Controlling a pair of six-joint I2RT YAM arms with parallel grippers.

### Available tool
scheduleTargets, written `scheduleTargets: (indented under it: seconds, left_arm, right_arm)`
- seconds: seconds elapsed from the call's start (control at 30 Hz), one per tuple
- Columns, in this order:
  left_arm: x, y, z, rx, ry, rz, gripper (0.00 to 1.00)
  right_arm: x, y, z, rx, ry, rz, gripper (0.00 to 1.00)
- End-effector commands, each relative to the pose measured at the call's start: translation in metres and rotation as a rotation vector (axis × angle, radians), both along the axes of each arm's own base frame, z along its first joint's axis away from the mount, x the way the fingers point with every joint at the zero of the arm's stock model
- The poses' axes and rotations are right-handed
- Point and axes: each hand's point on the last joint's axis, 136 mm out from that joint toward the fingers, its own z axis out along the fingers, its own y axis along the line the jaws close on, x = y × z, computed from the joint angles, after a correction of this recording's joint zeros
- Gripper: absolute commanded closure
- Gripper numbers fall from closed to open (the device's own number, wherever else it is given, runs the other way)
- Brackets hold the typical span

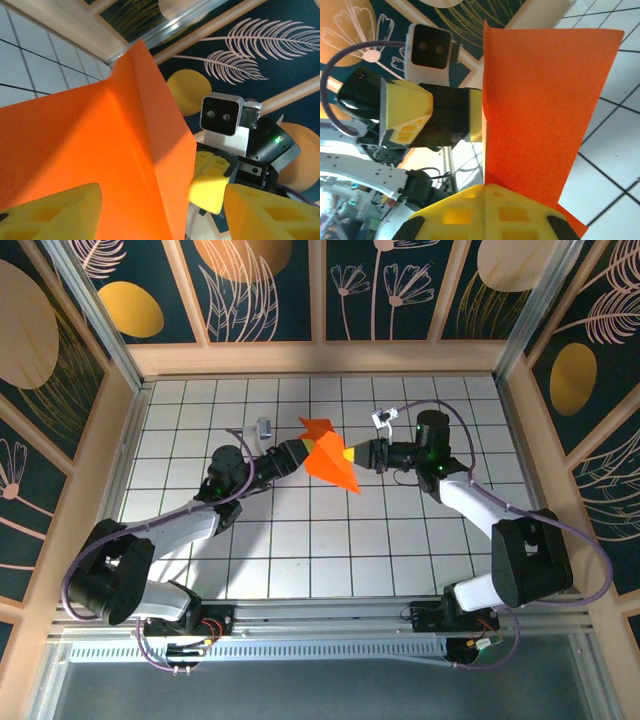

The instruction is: Fold a paper plane with a square sheet of paper (fold left side to right side)

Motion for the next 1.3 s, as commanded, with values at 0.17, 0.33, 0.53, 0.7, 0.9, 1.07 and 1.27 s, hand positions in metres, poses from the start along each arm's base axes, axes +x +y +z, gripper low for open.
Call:
scheduleTargets:
  seconds: [0.17,0.33,0.53,0.7,0.9,1.07,1.27]
  left_arm:
    - [-0.005,-0.024,0.025,-0.096,-0.056,-0.097,0.41]
    - [-0.005,-0.026,0.027,-0.116,-0.057,-0.1,0.54]
    - [-0.004,-0.024,0.024,-0.119,-0.044,-0.089,0.7]
    - [-0.002,-0.024,0.022,-0.12,-0.035,-0.077,0.84]
    - [0.001,-0.022,0.021,-0.119,-0.033,-0.06,0.95]
    - [0.002,-0.023,0.021,-0.121,-0.032,-0.062,0.98]
    - [0.001,-0.024,0.022,-0.13,-0.036,-0.071,0.98]
  right_arm:
    - [-0.012,0.01,0.018,0.054,-0.018,0.058,1.0]
    - [-0.007,0.01,0.013,0.046,-0.001,0.036,1.0]
    - [-0.003,0.011,0.008,0.042,0.021,0.022,1.0]
    - [0.0,0.011,0.007,0.039,0.028,0.005,1.0]
    - [0.003,0.004,0.014,0.032,0.008,-0.042,0.78]
    - [0.01,-0.017,0.013,-0.023,-0.021,-0.147,0.5]
    - [0.002,-0.029,-0.012,-0.081,0.037,-0.166,0.28]
